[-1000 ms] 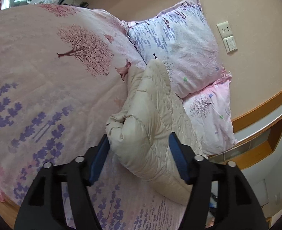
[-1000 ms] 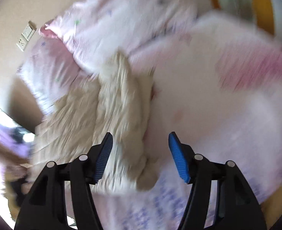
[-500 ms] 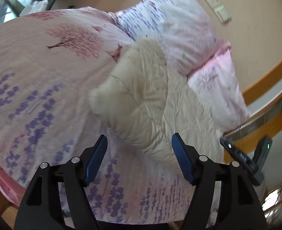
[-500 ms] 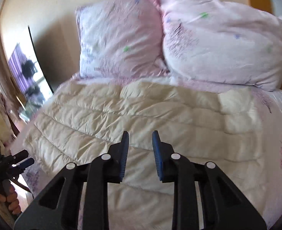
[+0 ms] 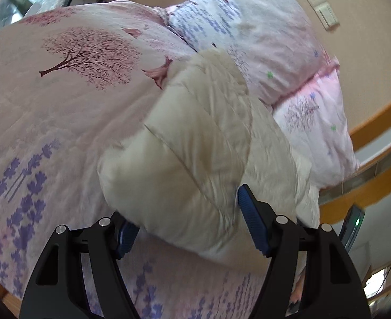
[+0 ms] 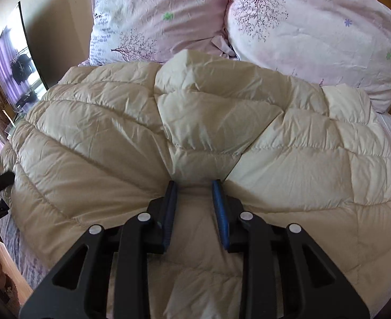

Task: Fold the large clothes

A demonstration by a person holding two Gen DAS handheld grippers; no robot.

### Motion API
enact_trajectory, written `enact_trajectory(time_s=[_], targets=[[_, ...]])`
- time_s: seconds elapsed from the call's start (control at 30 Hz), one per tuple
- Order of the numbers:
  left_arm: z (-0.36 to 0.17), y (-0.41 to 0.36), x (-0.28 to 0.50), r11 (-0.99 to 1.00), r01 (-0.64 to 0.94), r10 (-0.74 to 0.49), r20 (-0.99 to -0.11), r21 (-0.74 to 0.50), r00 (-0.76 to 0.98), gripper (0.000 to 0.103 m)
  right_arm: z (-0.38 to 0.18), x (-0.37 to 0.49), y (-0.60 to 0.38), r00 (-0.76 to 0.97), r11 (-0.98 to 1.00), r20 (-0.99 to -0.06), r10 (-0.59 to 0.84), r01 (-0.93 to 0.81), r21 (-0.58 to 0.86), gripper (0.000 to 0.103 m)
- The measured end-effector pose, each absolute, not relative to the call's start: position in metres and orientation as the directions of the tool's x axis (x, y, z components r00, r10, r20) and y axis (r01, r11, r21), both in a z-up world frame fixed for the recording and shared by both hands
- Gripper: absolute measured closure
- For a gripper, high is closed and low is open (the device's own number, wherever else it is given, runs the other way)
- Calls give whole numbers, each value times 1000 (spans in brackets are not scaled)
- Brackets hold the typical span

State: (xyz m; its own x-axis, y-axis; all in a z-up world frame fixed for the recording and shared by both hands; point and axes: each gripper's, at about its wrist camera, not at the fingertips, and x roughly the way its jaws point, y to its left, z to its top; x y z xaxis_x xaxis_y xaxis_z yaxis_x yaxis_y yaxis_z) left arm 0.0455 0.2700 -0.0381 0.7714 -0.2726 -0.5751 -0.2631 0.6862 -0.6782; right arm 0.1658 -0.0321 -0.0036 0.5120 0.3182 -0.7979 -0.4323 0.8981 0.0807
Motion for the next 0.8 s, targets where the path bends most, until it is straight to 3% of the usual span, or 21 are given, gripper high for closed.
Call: enact_trajectory(time_s=[0.13,0.23,0.3,0.4,0.63,0.8], targets=[[-41,274,54,647,-285,-251,-551,-707,796,40,-8,166,-27,512,899,-802,306,-432,67,74],[-41,273,61,632,-283,-245,-533,-721,810,51,-10,167,-26,515,899,-803,299,-434,57,73],[-36,270,64,642,-259,-244,-513,-722,823,68,-10,167,-25,518,899,-803,294,-436,47,73],[-16,260,65,684,-188,-243,-463,-705,852,75,-10,168,-24,523,899,-804,284,-437,34,73],[51,216,68,764,79,-332,-285,-640,899,76,-11,171,-26,523,904,-804,282,-426,40,73],[83,165,78,748,300,-487,-183,-592,854,76,-12,172,-29,517,907,-805,290,-417,58,73]])
